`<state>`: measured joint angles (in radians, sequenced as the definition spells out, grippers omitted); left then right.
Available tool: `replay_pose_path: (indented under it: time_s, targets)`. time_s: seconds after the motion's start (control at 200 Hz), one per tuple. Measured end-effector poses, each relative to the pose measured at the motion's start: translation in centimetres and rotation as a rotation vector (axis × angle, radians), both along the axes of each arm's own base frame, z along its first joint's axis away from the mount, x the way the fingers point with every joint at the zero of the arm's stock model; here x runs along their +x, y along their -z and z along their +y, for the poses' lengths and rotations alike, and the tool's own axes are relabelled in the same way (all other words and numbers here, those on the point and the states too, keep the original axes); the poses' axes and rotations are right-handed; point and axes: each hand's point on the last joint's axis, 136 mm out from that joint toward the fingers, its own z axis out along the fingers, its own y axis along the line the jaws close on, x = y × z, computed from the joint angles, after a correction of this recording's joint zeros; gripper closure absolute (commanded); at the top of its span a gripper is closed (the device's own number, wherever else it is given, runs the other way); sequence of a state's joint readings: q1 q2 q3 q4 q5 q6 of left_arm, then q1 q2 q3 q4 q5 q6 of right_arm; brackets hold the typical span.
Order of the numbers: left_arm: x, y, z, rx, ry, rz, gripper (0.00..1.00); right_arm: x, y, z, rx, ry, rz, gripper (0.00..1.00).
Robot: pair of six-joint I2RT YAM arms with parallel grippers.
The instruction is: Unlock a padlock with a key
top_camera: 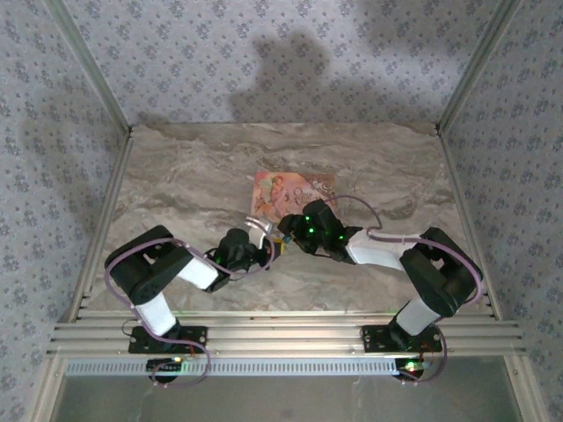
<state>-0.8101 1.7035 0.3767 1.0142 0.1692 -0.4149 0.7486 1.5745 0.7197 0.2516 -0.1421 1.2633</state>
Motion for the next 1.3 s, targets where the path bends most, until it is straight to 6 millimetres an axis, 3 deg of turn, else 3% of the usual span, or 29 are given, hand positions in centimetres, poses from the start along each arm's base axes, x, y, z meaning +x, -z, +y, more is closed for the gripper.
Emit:
replay_pose_path:
  time_s: [0.395,0.49,0.64,0.834,1.199,1.299]
  targets:
    - [-0.1,0.3,0.1,0.125,-0.030,-0.122,1.00,-0.2,0.8,-0.5,-0.051,0.012,-0.033,0.72]
    - [-0.2,0.5,-0.2,0.180,-0.023,-0.164,1.00,-0.2,0.9,-0.7,-0.063,0.015,-0.036,0.70]
    - [-0.5,0.7,-0.5,0.252,-0.004,-0.218,1.00,-0.1,0.9,-0.7,-0.061,0.020,-0.034,0.47]
    - [-0.5,0.7,-0.3,0.305,0.000,-0.262,1.00,-0.3,0.7,-0.4,-0.047,0.013,-0.030,0.50]
    - [-0.4,0.6,0.5,0.414,0.010,-0.335,1.00,-0.7,0.9,-0.2,-0.066,-0.013,-0.032,0.92]
    - [0.1,0.2,0.9,0.422,-0.020,-0.347,1.00,-0.6,0.8,-0.2,-0.058,-0.010,-0.032,0.97]
